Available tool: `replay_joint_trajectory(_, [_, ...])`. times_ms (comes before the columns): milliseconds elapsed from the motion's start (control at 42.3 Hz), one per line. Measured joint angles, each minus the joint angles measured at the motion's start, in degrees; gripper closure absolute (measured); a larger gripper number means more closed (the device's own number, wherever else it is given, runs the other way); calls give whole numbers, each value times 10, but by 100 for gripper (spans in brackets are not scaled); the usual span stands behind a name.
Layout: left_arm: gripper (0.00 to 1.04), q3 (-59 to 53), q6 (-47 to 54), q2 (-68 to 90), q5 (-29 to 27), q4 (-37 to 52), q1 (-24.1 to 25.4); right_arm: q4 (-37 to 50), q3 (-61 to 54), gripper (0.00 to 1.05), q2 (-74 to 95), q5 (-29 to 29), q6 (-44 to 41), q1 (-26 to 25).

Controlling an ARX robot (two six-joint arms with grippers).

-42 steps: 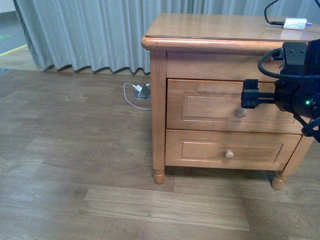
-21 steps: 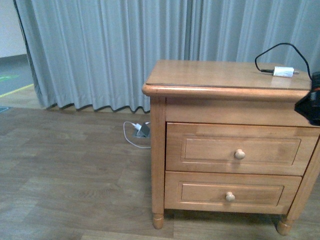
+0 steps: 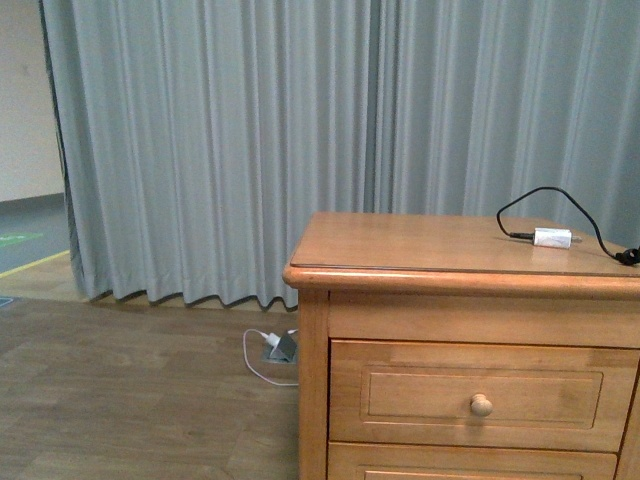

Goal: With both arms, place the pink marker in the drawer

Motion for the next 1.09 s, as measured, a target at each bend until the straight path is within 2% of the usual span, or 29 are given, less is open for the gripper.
replay_joint_trajectory(47, [6,0,0,0,0,0,0,91,-43,17,-17,55,-16,7])
replay_joint_trajectory(118, [6,0,0,0,-1,0,0,212,-104,28,-50,92,-37,9])
replay_joint_trajectory(166, [6,0,0,0,0,0,0,269,-136,35,-70,88,-44,1])
replay_joint_trajectory(213, [6,0,0,0,0,0,0,310,-166,44,-90,60,-49,-21])
replay_joint_trajectory(284, [6,0,0,0,0,0,0,330,-203,58,-112,59,-53,-37])
replay_joint_trajectory(497, [6,0,0,0,0,0,0,349,-288,104,-167,54,-61,-39])
replay_joint_trajectory(1088, [6,0,0,0,0,0,0,320,-374,103,-285,54,-60,-40])
